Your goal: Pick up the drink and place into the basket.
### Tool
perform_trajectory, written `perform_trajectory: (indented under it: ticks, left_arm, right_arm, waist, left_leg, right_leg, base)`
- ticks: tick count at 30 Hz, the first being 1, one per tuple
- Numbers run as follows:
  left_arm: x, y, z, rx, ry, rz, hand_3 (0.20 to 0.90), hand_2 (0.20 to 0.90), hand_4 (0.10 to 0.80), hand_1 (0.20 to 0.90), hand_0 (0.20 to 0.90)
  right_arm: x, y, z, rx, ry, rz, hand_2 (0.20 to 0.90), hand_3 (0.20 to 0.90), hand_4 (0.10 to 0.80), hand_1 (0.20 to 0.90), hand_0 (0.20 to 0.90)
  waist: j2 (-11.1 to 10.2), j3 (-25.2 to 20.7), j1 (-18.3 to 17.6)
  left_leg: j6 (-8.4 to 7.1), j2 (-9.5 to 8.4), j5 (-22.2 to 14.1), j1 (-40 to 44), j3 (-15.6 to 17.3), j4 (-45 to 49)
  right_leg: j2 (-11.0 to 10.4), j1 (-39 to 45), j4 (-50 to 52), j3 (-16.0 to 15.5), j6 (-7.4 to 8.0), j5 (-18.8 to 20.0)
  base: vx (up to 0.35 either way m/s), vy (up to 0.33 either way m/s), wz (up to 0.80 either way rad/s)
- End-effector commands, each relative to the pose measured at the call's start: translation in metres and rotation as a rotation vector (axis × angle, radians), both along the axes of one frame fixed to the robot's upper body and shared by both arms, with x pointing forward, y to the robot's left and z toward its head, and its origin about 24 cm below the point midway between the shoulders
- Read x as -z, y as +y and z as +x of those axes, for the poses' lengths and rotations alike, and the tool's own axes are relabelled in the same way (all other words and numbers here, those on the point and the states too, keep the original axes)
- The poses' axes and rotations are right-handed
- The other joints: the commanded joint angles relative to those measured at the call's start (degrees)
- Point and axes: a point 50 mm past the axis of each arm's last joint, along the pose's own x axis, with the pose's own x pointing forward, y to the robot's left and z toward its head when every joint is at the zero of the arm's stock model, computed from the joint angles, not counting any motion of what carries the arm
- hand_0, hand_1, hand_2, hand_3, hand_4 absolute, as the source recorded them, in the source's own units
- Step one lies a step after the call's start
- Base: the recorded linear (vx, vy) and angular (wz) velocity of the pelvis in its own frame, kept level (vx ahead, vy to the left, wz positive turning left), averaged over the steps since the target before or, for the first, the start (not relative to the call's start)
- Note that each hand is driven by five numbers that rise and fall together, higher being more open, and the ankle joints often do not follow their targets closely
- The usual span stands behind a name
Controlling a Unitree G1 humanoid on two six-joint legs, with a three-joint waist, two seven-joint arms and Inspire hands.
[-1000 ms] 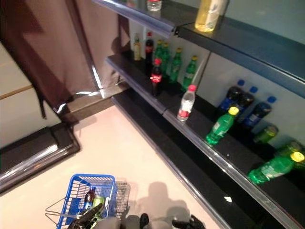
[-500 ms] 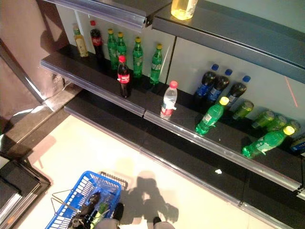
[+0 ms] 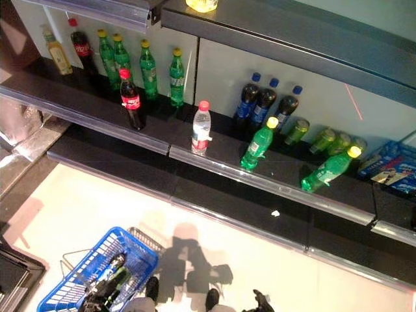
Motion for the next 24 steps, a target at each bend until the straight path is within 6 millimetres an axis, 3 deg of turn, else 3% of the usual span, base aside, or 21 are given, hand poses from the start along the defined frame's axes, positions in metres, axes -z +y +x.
perform_trajectory:
  ticks: [1, 3, 5, 6, 8, 11, 14, 16, 17, 24]
  left_arm:
    - [-0.021, 0.011, 0.028, 0.07, -0.172, 0.119, 0.2, 0.3, 0.1, 0.3, 0.3]
    - [-0.019, 0.006, 0.028, 0.079, -0.164, 0.104, 0.2, 0.3, 0.1, 0.3, 0.3]
    - [-0.018, 0.004, 0.027, 0.107, -0.151, 0.096, 0.2, 0.3, 0.1, 0.3, 0.3]
    - [-0.015, -0.003, 0.023, 0.147, -0.133, 0.09, 0.2, 0.3, 0.1, 0.3, 0.3]
    - [-0.012, -0.006, 0.019, 0.187, -0.1, 0.099, 0.2, 0.3, 0.1, 0.3, 0.3]
    - [-0.013, -0.004, 0.023, 0.195, -0.074, 0.121, 0.2, 0.3, 0.1, 0.3, 0.3]
    - [-0.014, 0.003, 0.019, 0.229, -0.064, 0.147, 0.2, 0.3, 0.1, 0.3, 0.3]
    - [-0.014, 0.004, 0.016, 0.226, -0.06, 0.149, 0.2, 0.3, 0.1, 0.3, 0.3]
    - [-0.013, 0.006, 0.01, 0.222, -0.058, 0.148, 0.2, 0.3, 0.1, 0.3, 0.3]
    - [-0.009, -0.006, -0.002, 0.258, -0.056, 0.124, 0.2, 0.3, 0.1, 0.3, 0.3]
  right_arm:
    - [-0.02, 0.017, 0.04, -0.2, -0.135, -0.01, 0.9, 0.9, 0.8, 0.9, 0.9]
    - [-0.026, 0.017, 0.048, -0.244, -0.153, 0.003, 0.9, 0.9, 0.8, 0.9, 0.9]
    - [-0.03, 0.016, 0.052, -0.249, -0.169, 0.016, 0.9, 0.9, 0.8, 0.9, 0.9]
    - [-0.035, 0.013, 0.058, -0.26, -0.191, 0.028, 0.9, 0.9, 0.8, 0.9, 0.9]
    - [-0.043, 0.012, 0.066, -0.259, -0.257, 0.054, 0.9, 0.9, 0.8, 0.9, 0.9]
    - [-0.062, 0.02, 0.077, -0.287, -0.363, 0.117, 0.9, 0.9, 0.8, 0.9, 0.9]
    - [-0.093, 0.026, 0.082, -0.331, -0.52, 0.186, 0.9, 0.9, 0.8, 0.9, 0.9]
    - [-0.103, 0.027, 0.085, -0.332, -0.575, 0.201, 0.9, 0.9, 0.8, 0.9, 0.9]
    - [-0.123, 0.029, 0.095, -0.326, -0.669, 0.232, 0.9, 0.9, 0.8, 0.9, 0.9]
    - [-0.199, 0.029, 0.124, -0.238, -1.089, 0.265, 0.9, 0.9, 0.8, 0.9, 0.9]
  waist:
    - [-2.1, -0.7, 0.7]
    - [-2.5, 0.2, 1.3]
    - [-2.0, 0.5, 1.7]
    - [-1.2, 0.3, 1.8]
    - [-0.5, 0.4, 1.9]
    - [-0.5, -0.6, 0.6]
    - [-0.2, -1.8, -1.2]
    - [-0.1, -2.0, -1.4]
    - [0.1, -2.4, -1.7]
    - [1.0, -3.2, -1.9]
  left_leg:
    - [2.4, -1.92, -4.0, -4.7, -2.5, 13.5]
    - [2.04, -3.53, -1.4, -9.4, -5.0, 21.4]
    - [1.56, -3.05, 0.8, -10.8, -6.1, 20.8]
    - [1.09, -0.68, 1.4, -9.0, -6.2, 12.8]
    - [0.02, 1.21, 5.0, -9.5, -6.7, 10.0]
    - [0.14, 1.0, 2.4, -6.3, -5.3, 6.5]
    - [0.04, 1.24, 1.8, -3.2, -3.8, 4.2]
    - [0.12, 1.16, 1.4, -2.8, -3.6, 4.2]
    - [0.3, 1.03, 0.9, -2.1, -3.5, 4.3]
    - [0.79, 1.38, -0.3, 0.0, -3.0, 3.6]
  right_leg:
    - [-4.0, -2.7, 4.5, 1.2, 0.74, 3.9]
    - [-2.6, -1.9, 5.0, 1.8, -0.47, 3.3]
    - [-1.5, -1.2, 5.4, 2.0, -0.81, 2.6]
    - [-1.0, -0.7, 5.4, 1.7, -0.51, 2.2]
    - [-0.9, 0.6, 4.9, 1.9, -0.39, 1.7]
    - [-2.5, 0.9, 4.8, 1.0, 0.69, 1.8]
    - [-4.3, 0.9, 4.1, 0.8, 1.7, 2.7]
    - [-4.7, 0.8, 4.0, 0.9, 1.93, 2.8]
    - [-5.1, 0.8, 3.7, 1.3, 2.07, 2.9]
    - [-5.3, 1.3, 2.7, 2.6, 2.16, 2.8]
  base:
    - [0.068, -0.178, 0.06]
    - [0.062, -0.14, 0.26]
    - [0.105, 0.018, 0.34]
    - [0.156, 0.126, 0.01]
    - [0.146, 0.141, -0.19]
    - [0.128, 0.157, -0.09]
    - [0.152, 0.142, -0.06]
    - [0.093, 0.064, -0.16]
    - [0.118, 0.061, -0.09]
    - [0.078, 0.004, -0.11]
